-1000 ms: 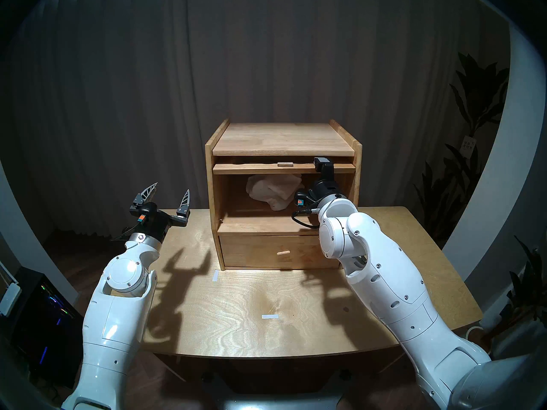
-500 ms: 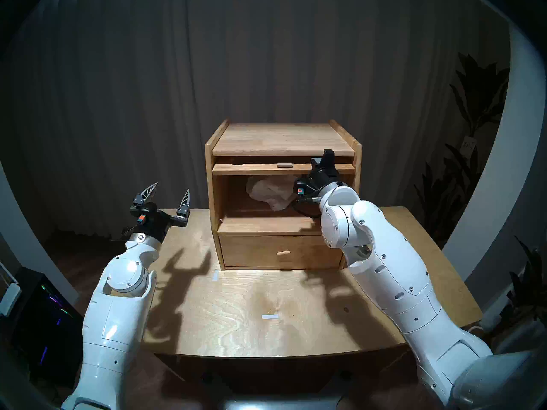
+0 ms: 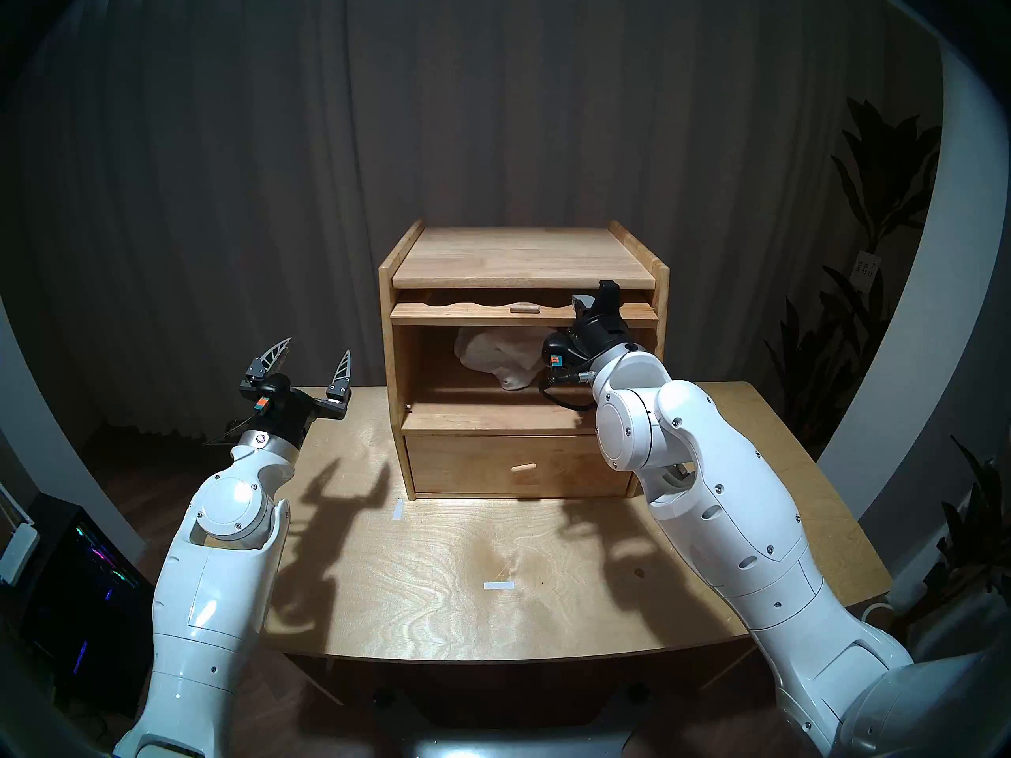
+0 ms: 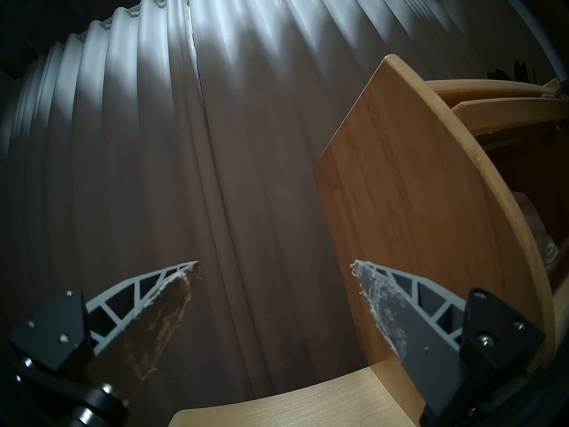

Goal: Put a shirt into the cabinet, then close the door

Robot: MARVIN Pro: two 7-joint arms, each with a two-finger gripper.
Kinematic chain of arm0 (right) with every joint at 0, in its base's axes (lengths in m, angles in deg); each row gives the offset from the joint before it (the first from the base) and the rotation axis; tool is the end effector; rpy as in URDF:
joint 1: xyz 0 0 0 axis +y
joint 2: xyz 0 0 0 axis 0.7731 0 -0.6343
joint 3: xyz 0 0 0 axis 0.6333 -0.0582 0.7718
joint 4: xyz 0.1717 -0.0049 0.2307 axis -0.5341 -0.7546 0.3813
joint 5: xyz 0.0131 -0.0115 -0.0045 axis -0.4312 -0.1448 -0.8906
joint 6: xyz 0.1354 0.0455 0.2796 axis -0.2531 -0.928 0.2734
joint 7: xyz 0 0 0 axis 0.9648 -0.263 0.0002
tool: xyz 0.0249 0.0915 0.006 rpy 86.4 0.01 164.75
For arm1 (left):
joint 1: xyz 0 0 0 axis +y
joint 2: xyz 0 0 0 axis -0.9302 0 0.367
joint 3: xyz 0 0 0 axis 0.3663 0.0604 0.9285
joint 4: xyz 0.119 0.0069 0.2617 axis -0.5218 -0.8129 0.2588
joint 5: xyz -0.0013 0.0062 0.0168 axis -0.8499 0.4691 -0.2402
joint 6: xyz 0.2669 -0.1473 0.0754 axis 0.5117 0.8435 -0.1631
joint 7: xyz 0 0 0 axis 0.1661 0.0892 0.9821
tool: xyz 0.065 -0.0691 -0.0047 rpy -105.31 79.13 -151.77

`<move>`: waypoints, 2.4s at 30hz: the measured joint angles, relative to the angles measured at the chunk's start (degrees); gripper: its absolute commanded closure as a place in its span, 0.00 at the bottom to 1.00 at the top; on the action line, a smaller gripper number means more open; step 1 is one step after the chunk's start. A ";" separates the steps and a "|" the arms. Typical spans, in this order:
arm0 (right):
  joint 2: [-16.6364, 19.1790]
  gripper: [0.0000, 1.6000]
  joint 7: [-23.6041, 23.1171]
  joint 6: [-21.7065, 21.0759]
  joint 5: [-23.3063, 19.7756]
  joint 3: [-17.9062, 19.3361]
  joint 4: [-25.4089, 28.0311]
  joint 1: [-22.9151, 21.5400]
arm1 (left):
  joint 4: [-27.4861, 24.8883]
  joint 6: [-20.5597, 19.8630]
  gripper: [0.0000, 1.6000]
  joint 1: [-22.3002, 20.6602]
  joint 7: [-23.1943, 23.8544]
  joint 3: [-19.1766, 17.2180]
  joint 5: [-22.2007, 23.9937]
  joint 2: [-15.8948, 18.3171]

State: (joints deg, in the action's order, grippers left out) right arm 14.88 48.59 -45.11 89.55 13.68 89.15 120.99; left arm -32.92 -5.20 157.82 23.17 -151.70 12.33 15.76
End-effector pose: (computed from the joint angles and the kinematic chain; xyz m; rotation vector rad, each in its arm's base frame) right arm 0.4477 0.0909 -0.1314 1.1302 1.2654 1.4170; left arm 0.4231 0.1258 -0.2292 -1.7507 0.3373 -2.4133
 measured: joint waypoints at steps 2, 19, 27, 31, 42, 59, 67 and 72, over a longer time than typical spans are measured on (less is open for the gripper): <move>0.01 1.00 -0.13 -0.49 -0.04 -0.01 0.67 0.49 | 0.00 0.00 0.00 0.00 0.00 0.00 0.00 0.00; 1.51 1.00 -0.70 -3.57 -0.44 1.10 6.76 5.43 | -0.01 0.00 0.00 0.01 -0.01 0.00 0.00 0.02; 1.83 1.00 -0.63 -4.96 -0.54 0.98 9.16 7.42 | -0.01 0.00 0.00 0.01 -0.01 0.00 0.00 0.02; 2.07 1.00 -0.58 -5.72 -0.45 0.84 10.45 8.48 | -0.01 0.00 0.00 0.01 -0.02 0.01 0.00 0.02; 2.49 1.00 -0.19 -7.72 0.09 -0.07 13.60 11.20 | -0.01 0.00 0.00 0.02 -0.02 0.01 0.00 0.03; 3.08 1.00 -0.18 -9.74 0.40 -0.85 17.32 14.21 | -0.01 0.00 0.00 0.02 -0.02 0.01 0.00 0.04; 5.06 1.00 -0.55 -10.47 0.26 0.64 19.99 17.19 | -0.02 0.00 0.00 0.02 -0.02 0.01 0.00 0.04; 5.37 1.00 -0.50 -10.23 -0.81 0.57 20.75 17.82 | -0.02 0.00 0.00 0.03 -0.02 0.01 0.00 0.04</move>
State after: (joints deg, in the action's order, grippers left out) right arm 20.25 48.09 -55.33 88.74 14.25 109.90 138.81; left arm -32.93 -5.20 157.85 23.15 -151.68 12.33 15.80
